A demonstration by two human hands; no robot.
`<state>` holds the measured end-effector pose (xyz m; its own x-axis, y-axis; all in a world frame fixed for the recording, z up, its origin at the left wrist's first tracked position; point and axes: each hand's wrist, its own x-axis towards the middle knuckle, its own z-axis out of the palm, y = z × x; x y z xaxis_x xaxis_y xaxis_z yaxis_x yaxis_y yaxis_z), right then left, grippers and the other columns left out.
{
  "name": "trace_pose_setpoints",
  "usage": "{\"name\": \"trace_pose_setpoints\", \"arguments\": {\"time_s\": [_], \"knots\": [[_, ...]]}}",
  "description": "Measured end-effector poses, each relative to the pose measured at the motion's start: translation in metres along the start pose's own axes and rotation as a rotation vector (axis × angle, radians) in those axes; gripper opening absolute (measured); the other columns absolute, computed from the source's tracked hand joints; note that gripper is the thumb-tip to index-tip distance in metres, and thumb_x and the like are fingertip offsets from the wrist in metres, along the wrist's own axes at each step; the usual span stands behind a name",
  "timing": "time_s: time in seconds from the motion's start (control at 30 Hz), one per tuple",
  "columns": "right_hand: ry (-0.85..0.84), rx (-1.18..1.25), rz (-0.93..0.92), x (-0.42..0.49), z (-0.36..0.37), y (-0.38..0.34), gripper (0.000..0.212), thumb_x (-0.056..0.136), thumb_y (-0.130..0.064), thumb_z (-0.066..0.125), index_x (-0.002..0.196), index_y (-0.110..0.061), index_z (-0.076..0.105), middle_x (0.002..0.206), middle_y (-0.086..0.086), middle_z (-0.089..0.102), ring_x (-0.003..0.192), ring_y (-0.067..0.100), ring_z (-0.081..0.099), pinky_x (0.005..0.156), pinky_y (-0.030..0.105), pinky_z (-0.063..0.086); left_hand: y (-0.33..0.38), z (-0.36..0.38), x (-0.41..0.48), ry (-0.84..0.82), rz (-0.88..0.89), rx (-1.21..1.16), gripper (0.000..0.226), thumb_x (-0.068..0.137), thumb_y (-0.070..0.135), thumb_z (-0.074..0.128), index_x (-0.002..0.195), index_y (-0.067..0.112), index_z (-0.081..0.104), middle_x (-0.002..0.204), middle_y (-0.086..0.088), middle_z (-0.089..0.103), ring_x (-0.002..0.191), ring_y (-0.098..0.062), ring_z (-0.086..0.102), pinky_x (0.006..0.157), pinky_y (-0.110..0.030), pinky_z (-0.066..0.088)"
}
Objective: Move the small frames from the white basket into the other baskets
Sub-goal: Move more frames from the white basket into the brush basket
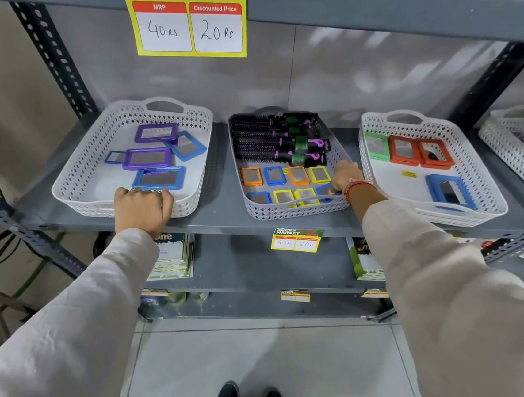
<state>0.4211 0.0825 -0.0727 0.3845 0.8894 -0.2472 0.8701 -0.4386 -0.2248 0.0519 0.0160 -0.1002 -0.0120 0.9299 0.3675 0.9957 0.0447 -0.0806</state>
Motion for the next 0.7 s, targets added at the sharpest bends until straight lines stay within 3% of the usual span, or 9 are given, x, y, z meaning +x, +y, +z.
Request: {"name": "trace_pose_setpoints", "arguments": {"time_s": [0.27,0.37,0.57,0.7], "knots": [[0.027,-0.027,-0.026,-0.003,-0.001,-0.007,0.039,0.088,0.000,0.059,0.127,0.004,0.054,0.136,0.024,0.050,0.123,0.039,0.053,0.102,0.046,0.046,0.001,-0.001,0.000,-0.001,0.004,-0.006,0.065,0.086,0.031,0.018,0.044,0.000,0.057,0.040,-0.017,0.055,0.042,-0.025,0.050,0.067,-0.034,0.042],[0.122,-0.049,-0.079,-0.008,-0.016,-0.024,0.038,0.090,0.003,0.052,0.128,0.004,0.052,0.136,0.024,0.048,0.125,0.039,0.050,0.102,0.043,0.044,0.000,0.000,-0.001,0.021,0.006,-0.012,0.064,0.086,0.030,0.019,0.042,0.001,0.056,0.039,-0.017,0.054,0.040,-0.025,0.050,0.067,-0.034,0.042],[0.221,0.006,-0.237,-0.016,-0.045,-0.108,0.041,0.089,0.002,0.054,0.129,0.004,0.050,0.136,0.024,0.050,0.127,0.040,0.049,0.103,0.043,0.044,-0.002,-0.001,0.002,0.044,0.026,-0.007,0.061,0.086,0.030,0.023,0.039,0.005,0.052,0.036,-0.013,0.052,0.038,-0.024,0.049,0.064,-0.032,0.043],[0.181,0.021,-0.433,-0.023,-0.035,-0.179,0.036,0.086,-0.005,0.061,0.121,0.003,0.055,0.125,0.022,0.060,0.117,0.037,0.059,0.092,0.038,0.051,-0.008,-0.004,0.004,0.031,0.089,0.014,0.054,0.087,0.035,0.022,0.042,0.012,0.039,0.037,-0.005,0.043,0.038,-0.021,0.041,0.064,-0.031,0.043]]}}
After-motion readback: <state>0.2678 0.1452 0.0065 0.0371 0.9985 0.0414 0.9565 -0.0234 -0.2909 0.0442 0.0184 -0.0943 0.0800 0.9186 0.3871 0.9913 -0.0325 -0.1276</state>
